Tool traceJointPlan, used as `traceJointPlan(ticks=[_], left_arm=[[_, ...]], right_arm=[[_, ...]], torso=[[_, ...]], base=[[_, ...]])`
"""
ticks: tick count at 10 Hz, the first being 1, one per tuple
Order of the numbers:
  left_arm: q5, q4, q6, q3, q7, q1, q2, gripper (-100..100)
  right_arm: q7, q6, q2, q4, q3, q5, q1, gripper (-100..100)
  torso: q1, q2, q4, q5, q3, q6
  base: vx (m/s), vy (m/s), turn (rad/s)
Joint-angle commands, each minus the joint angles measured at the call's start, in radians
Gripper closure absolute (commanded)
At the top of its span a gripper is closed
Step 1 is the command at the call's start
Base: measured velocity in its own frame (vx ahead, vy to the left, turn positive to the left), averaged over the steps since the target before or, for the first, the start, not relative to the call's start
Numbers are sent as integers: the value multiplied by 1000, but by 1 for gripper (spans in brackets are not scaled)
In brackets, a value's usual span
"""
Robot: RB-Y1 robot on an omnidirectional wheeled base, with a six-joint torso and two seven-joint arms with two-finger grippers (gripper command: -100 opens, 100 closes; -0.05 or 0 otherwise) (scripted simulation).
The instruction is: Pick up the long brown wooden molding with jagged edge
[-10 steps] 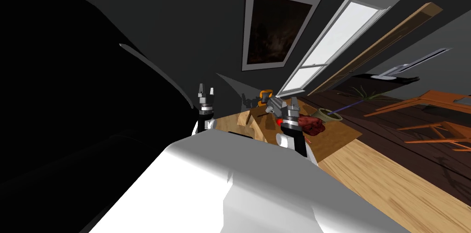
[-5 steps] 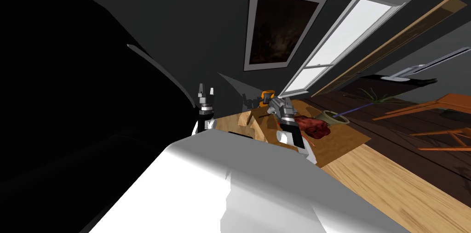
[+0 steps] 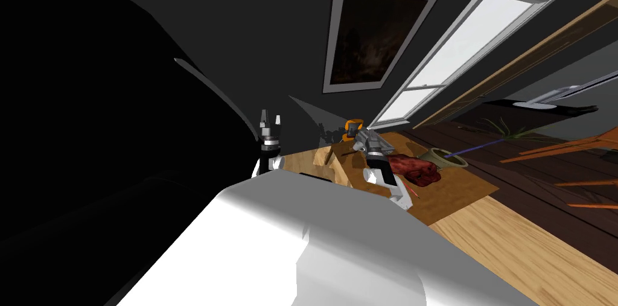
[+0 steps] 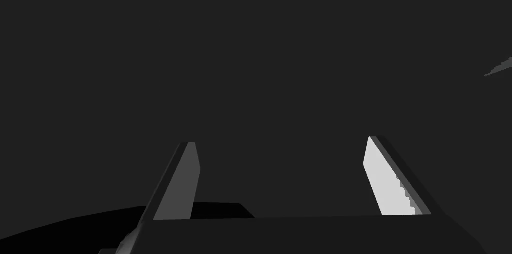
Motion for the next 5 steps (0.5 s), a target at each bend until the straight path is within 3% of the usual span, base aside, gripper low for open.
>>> traceJointPlan(ticks=[1,4,5], left_arm=[[0,0,0,0,0,0,0,0],[0,0,0,0,0,0,0,0],[0,0,0,0,0,0,0,0]], right_arm=[[36,50,-9,50,-10,0,-38,-100],[66,112,-18,108,-19,-2,-73,-100],[96,146,-27,157,-27,-5,-108,-100]], torso=[[0,0,0,0,0,0],[0,-1,0,0,0,0],[0,0,0,0,0,0]], base=[[8,16,62],[9,17,52],[8,18,66]])
